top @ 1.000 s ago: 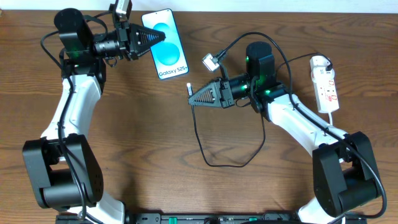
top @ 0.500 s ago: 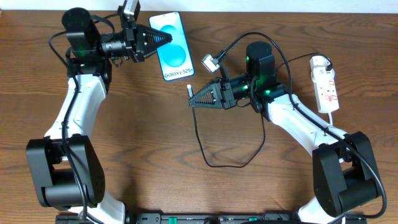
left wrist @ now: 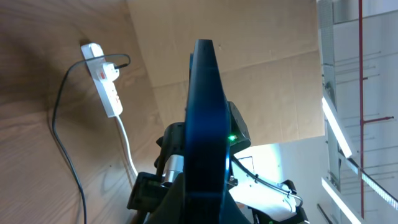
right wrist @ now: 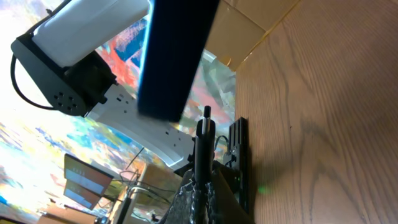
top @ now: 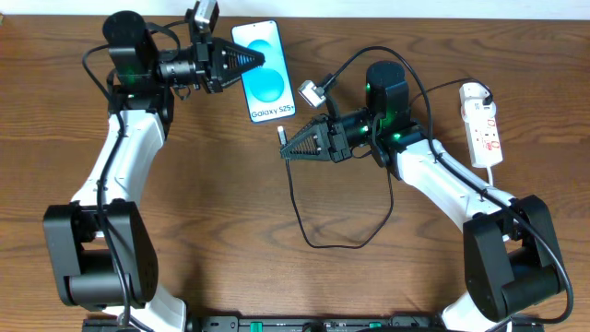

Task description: Plug charger to phone and switch on socket

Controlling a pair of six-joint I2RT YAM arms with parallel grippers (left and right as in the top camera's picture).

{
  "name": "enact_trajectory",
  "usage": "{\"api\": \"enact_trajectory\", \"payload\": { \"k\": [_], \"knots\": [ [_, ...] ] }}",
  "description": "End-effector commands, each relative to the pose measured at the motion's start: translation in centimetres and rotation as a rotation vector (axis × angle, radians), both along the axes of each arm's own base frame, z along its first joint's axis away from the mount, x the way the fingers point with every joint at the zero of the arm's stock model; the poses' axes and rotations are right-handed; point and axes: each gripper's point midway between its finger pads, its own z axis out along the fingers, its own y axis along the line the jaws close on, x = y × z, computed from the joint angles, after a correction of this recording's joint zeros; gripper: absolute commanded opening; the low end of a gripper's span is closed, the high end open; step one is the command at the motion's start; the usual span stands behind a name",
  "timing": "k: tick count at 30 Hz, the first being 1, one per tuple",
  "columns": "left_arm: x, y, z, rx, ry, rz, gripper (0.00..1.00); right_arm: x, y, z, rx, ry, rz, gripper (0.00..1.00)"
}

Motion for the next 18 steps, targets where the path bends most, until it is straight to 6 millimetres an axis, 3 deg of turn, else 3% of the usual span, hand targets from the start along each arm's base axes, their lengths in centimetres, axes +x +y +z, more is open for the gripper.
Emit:
{"api": "enact_trajectory", "payload": {
  "k": [1, 18],
  "knots": [
    [-0.36, -0.16, 1.37, 0.003, -0.061, 0.002, 0.07, -0.71, -0.01, 0.93, 0.012, -0.013, 0.026, 0.01],
    [-0.23, -0.14, 1.38, 0.003, -0.061, 0.010, 0.07, -0.55, 0.06, 1.75, 0.023, -0.036, 0.025, 0.01]
  ]
}}
